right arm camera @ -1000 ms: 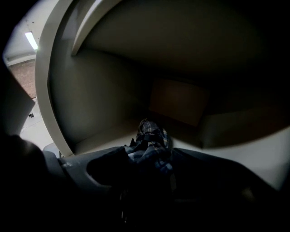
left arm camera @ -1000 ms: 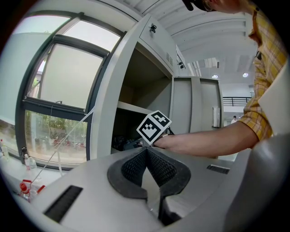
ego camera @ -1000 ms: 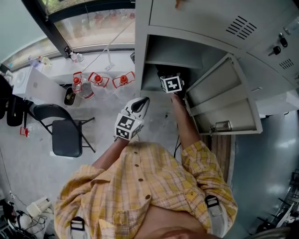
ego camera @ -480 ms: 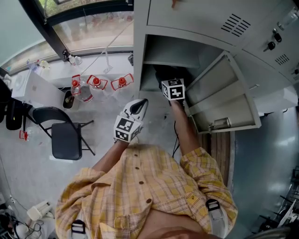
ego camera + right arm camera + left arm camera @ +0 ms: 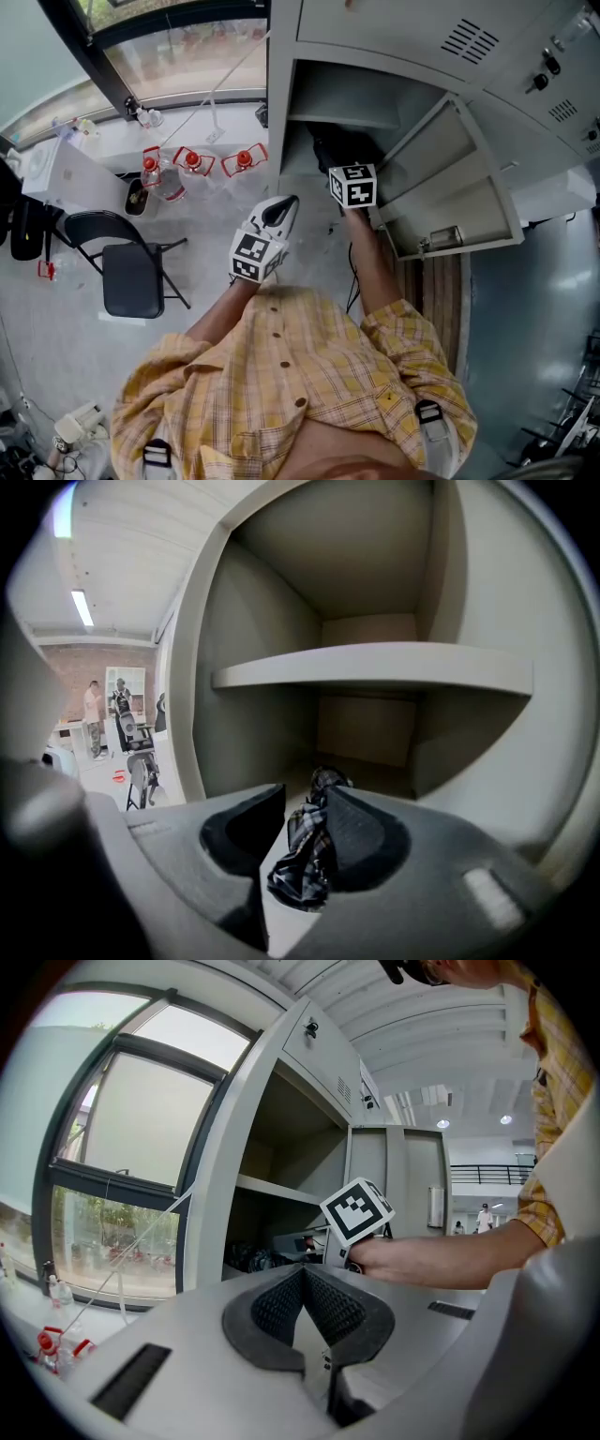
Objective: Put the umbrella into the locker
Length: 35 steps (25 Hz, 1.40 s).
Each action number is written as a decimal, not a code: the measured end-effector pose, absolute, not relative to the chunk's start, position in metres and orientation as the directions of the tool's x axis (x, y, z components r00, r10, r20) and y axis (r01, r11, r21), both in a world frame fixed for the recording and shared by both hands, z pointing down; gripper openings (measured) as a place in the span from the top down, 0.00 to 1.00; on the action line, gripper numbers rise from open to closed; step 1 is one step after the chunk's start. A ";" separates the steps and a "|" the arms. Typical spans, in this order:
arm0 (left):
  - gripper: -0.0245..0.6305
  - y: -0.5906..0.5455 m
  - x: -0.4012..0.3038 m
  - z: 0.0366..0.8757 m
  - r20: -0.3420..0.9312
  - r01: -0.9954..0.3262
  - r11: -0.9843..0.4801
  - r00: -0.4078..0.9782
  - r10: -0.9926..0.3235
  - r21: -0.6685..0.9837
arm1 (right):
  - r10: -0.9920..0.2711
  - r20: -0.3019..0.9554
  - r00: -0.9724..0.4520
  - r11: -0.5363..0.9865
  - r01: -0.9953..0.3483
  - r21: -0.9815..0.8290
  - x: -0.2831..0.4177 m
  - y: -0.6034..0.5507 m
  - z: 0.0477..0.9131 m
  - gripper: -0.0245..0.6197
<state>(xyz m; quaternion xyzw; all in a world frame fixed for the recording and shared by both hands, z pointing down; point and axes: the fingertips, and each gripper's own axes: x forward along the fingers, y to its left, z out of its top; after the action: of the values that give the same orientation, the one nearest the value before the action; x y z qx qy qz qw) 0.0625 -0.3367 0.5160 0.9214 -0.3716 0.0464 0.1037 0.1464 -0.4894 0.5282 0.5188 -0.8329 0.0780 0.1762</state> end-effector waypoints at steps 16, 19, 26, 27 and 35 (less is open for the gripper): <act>0.96 -0.324 0.061 0.520 0.156 -0.690 -0.706 0.724 -0.672 0.162 | -0.866 0.275 -0.417 0.433 -0.901 -0.002 0.142 -0.441 0.512 0.97; 0.96 -0.322 0.061 0.522 0.162 -0.691 -0.704 0.723 -0.672 0.162 | -0.868 0.246 -0.431 0.440 -0.898 -0.018 0.139 -0.430 0.506 0.97; 0.96 -0.320 0.058 0.528 0.172 -0.700 -0.696 0.714 -0.679 0.163 | -0.888 0.167 -0.429 0.433 -0.901 -0.013 0.137 -0.403 0.490 0.97; 0.96 -0.321 0.057 0.528 0.171 -0.703 -0.691 0.711 -0.682 0.166 | -0.888 0.162 -0.431 0.434 -0.901 -0.016 0.137 -0.400 0.490 0.97; 0.96 -0.321 0.053 0.527 0.165 -0.717 -0.675 0.697 -0.698 0.177 | -0.886 0.139 -0.442 0.439 -0.897 -0.050 0.133 -0.375 0.494 0.97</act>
<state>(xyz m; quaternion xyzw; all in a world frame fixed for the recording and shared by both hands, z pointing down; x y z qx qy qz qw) 0.0532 -0.3215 0.5274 0.9141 -0.3868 0.0416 0.1144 0.1325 -0.3746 0.4943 0.5263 -0.8471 0.0583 0.0459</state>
